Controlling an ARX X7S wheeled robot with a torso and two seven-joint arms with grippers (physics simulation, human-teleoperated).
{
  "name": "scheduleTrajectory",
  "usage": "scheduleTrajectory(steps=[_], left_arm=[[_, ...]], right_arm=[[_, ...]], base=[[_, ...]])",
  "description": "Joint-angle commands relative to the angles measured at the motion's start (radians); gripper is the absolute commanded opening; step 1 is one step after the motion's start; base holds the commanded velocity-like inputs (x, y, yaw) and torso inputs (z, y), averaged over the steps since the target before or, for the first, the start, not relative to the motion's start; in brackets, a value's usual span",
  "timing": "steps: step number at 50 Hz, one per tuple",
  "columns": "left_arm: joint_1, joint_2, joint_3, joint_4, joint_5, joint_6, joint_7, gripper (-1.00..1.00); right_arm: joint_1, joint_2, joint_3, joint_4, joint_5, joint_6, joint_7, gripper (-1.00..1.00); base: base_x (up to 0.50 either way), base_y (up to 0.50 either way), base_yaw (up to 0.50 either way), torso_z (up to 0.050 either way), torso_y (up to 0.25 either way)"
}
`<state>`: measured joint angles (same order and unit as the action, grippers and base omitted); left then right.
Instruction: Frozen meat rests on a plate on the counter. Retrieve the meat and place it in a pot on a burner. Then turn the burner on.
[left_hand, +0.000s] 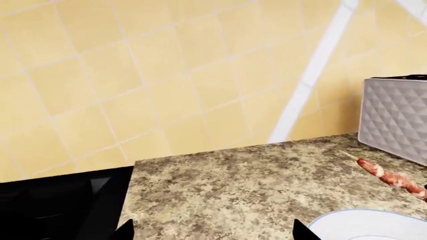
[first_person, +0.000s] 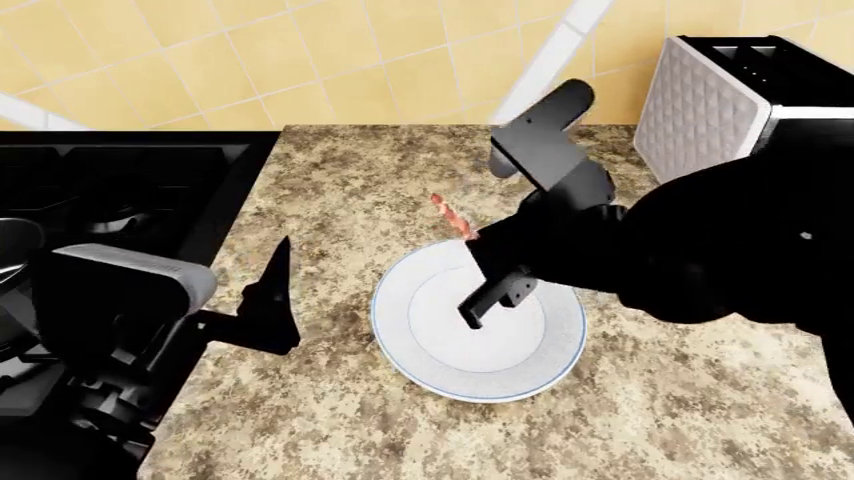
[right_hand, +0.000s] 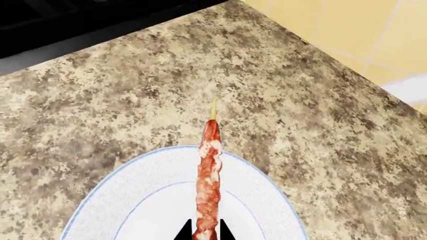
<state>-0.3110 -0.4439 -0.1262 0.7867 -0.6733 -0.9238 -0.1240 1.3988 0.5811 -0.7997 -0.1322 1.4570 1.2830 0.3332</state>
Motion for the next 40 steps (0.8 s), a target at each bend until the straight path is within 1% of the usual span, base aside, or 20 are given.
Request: scheduleTrajectory(steps=[1,5,10,22,28,40], left_arm=[[-0.004,-0.014,-0.010,0.050,-0.025,-0.029,-0.021,1.00],[-0.004,-0.017,-0.022,0.070,-0.045,-0.044,-0.030,1.00],[-0.004,-0.022,-0.033,0.083,-0.061,-0.053,-0.036,1.00],[-0.036,-0.033,-0.082,0.111,-0.131,-0.094,-0.060,1.00],[-0.074,-0.041,-0.116,0.124,-0.181,-0.129,-0.086,1.00],[-0.133,-0.060,-0.242,0.205,-0.425,-0.263,-0.229,1.00]], right_arm=[[-0.049,0.039,0.082,-0.066,-0.010,-0.110,0.042,-1.00],[-0.054,0.068,0.100,-0.108,-0.049,-0.150,0.035,-1.00],[-0.044,0.104,0.136,-0.133,-0.022,-0.159,0.047,-1.00],[-0.013,0.105,0.154,-0.122,-0.040,-0.182,0.038,-1.00],[0.010,0.099,0.157,-0.116,-0.054,-0.191,0.023,-1.00],[0.022,0.092,0.151,-0.112,-0.074,-0.202,0.003,-1.00]], base=[[0.00,0.00,0.00,0.000,0.000],[0.00,0.00,0.00,0.000,0.000],[0.00,0.00,0.00,0.000,0.000],[0.00,0.01,0.00,0.000,0.000],[0.00,0.46,0.00,0.000,0.000],[0.00,0.50,0.00,0.000,0.000]])
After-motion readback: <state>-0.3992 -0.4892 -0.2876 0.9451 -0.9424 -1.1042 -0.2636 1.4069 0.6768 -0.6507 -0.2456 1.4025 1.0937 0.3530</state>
